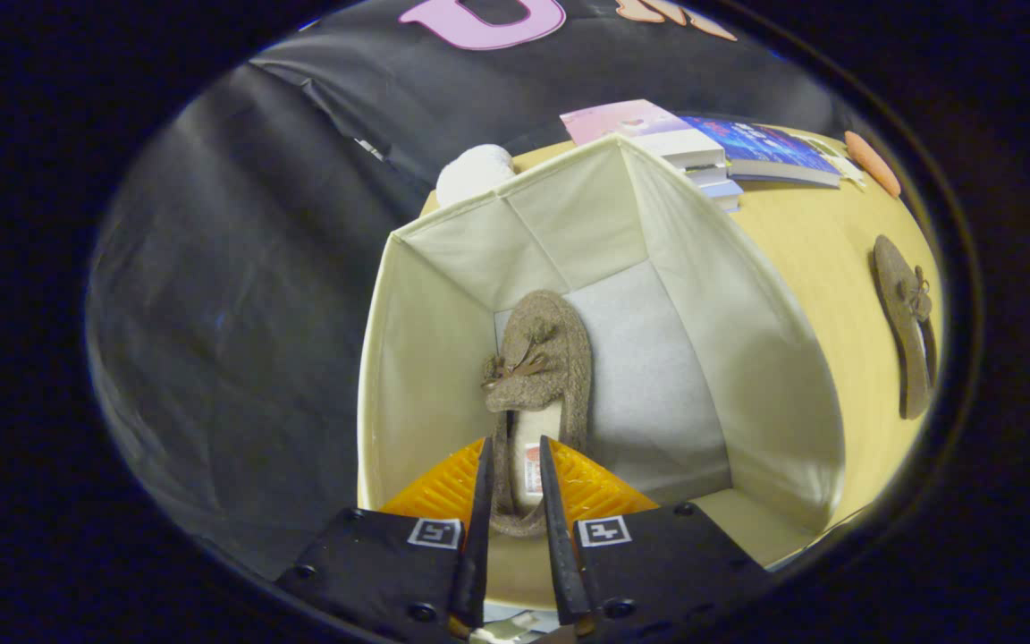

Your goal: Open the storage box then place both shoes into the box .Put the left shoe in first, then the right shoe, with the right side of both shoes facing outward in a uniform manner.

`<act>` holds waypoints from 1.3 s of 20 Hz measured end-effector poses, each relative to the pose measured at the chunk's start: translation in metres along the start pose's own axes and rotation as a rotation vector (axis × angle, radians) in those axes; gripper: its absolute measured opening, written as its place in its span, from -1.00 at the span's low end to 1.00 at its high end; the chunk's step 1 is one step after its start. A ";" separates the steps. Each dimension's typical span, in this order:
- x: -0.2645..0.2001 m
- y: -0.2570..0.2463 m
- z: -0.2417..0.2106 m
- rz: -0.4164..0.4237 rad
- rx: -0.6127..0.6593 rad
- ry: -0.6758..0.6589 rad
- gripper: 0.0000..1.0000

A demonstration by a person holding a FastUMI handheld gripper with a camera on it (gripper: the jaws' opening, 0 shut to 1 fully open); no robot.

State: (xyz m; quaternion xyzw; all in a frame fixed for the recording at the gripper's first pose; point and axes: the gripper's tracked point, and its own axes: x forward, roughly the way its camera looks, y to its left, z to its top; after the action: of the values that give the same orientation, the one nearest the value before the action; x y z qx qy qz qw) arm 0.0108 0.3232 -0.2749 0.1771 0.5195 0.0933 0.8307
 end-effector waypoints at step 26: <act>-0.151 -0.280 0.136 -0.148 0.105 -0.304 -0.33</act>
State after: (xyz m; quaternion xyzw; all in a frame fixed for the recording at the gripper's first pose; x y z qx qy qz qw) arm 0.0578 -0.0128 -0.2050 0.1935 0.4040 -0.0233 0.8938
